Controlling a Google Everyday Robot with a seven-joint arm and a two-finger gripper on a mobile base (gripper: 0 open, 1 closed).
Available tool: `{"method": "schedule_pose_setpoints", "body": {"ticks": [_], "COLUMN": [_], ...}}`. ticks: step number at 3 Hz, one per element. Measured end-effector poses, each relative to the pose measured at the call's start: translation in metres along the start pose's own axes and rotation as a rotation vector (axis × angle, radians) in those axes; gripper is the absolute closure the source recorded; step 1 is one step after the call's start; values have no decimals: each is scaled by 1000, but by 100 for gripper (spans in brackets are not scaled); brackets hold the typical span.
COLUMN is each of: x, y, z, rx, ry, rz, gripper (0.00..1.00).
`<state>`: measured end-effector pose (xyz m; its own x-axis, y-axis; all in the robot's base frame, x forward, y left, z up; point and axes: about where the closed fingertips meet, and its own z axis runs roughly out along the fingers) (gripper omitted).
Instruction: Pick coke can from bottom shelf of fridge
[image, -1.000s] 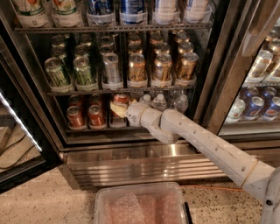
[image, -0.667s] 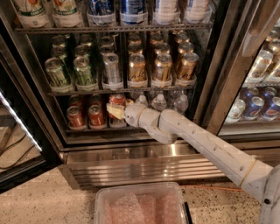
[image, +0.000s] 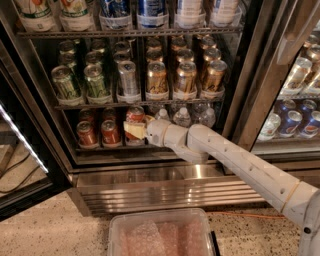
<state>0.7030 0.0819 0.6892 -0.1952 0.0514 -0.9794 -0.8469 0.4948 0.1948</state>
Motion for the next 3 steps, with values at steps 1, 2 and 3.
{"method": "schedule_pose_setpoints", "body": {"ticks": [1,2,3], "x": [4,5,-2], "y": [12,26,39], "z": [-35,-64,-91], "rx": [-73,-136,-175], "ry": [49,97,114], "rz": [66,116,141], "gripper": [100,100,100]}}
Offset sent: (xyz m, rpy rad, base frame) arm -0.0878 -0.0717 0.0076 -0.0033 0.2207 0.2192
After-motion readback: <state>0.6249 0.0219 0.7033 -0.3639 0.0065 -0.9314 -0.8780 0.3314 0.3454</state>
